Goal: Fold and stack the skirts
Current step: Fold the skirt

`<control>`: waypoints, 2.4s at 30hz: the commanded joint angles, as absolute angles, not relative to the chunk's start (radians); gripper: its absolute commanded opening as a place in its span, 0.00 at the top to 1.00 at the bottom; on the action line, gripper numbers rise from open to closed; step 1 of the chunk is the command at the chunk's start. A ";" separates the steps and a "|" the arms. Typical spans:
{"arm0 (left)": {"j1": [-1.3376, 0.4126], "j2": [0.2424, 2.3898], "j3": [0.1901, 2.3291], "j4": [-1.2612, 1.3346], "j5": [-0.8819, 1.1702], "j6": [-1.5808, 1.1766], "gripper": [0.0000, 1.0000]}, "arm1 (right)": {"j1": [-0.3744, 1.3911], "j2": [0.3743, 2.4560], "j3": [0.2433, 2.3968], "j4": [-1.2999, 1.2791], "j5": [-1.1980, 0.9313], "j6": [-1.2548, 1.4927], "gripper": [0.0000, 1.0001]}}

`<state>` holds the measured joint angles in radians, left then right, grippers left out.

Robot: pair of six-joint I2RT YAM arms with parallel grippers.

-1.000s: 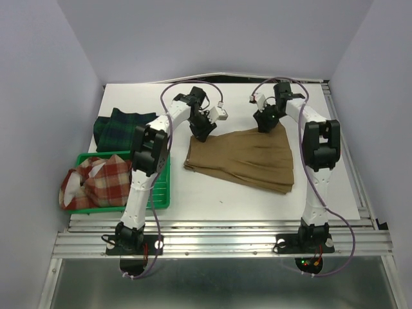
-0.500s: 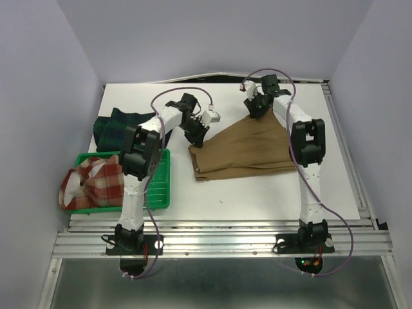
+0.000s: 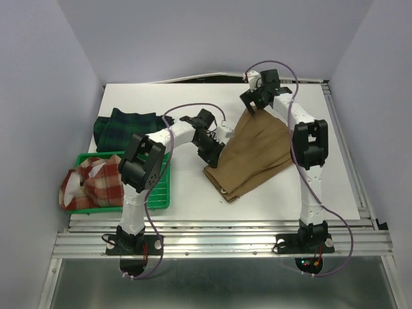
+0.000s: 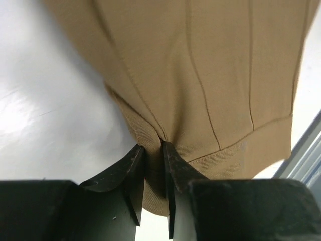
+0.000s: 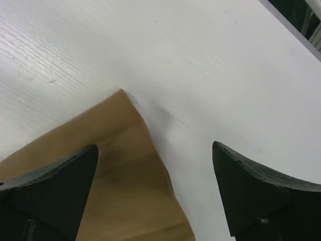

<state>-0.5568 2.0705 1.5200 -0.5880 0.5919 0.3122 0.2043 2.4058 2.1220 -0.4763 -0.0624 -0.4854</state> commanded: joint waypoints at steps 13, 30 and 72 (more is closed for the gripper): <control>-0.598 1.812 1.401 -0.497 0.284 0.580 0.52 | -0.040 2.034 1.784 -0.983 -0.299 -0.066 0.00; -0.552 1.830 1.339 -0.426 0.281 0.495 0.52 | -0.061 2.355 1.792 -0.882 -0.308 -0.050 0.44; -1.100 1.687 0.701 0.414 -0.043 0.983 0.17 | 0.179 2.201 1.586 -0.733 -0.664 -0.242 0.56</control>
